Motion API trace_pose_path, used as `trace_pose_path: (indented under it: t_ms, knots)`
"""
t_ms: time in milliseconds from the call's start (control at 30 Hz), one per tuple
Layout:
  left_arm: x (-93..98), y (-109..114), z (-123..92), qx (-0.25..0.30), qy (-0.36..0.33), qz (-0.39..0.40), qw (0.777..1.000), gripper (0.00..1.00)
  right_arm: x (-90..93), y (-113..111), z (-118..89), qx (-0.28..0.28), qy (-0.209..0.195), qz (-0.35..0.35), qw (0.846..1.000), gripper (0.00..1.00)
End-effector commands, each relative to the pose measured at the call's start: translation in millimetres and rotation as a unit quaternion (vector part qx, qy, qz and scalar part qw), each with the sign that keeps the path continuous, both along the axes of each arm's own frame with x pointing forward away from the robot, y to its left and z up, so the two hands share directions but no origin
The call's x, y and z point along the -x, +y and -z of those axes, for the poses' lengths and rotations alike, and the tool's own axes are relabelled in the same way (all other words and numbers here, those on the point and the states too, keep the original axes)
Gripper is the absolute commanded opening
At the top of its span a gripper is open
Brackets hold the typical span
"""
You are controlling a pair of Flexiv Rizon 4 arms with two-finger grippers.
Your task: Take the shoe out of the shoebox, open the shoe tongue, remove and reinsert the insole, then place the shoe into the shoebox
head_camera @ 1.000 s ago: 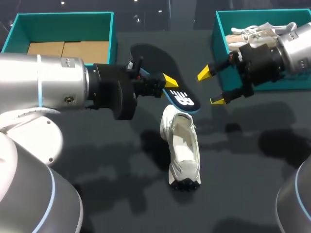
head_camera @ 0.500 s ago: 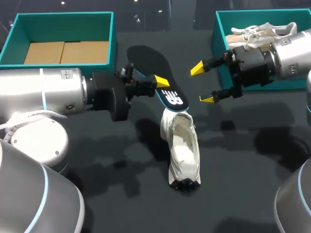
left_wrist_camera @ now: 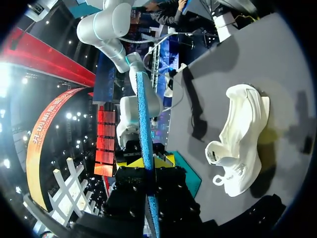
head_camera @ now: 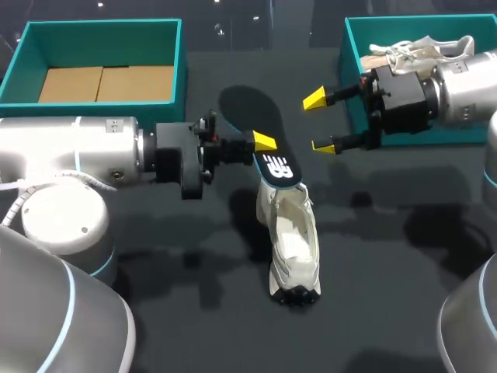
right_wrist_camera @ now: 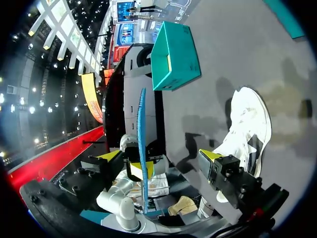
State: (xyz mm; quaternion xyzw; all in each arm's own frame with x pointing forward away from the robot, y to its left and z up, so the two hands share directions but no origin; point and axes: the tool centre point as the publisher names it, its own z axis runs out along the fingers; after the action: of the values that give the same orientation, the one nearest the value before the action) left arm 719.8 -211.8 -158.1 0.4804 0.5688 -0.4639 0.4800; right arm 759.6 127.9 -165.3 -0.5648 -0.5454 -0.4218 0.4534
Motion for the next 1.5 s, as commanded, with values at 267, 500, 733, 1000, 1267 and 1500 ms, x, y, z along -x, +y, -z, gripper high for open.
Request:
trace_pose_path:
  t_ms: [267,500,733,1000,1267,1500]
  knots:
    - [-12.8,-11,5,-0.003,-0.015,0.079,0.997,0.0,7.1,13,3,-0.028,-0.018,-0.002,0.999,1.0]
    - [-13.0,-24,9,-0.008,-0.022,0.086,0.996,0.0,7.7,17,1,-0.03,-0.032,0.005,0.999,1.0]
    - [-14.9,-32,13,-0.017,-0.026,0.086,0.996,0.0,6.4,21,-1,-0.03,-0.038,0.009,0.999,0.79]
    - [-18.8,-38,17,-0.02,-0.029,0.083,0.996,0.0,3.0,27,1,-0.039,-0.04,0.007,0.998,0.49]
    - [-18.9,-43,20,-0.02,-0.031,0.083,0.996,0.0,-1.0,34,4,-0.045,-0.039,0.006,0.998,0.47]
    - [-22.0,-49,21,-0.02,-0.029,0.079,0.996,0.0,-2.1,37,5,-0.048,-0.037,0.006,0.998,0.41]
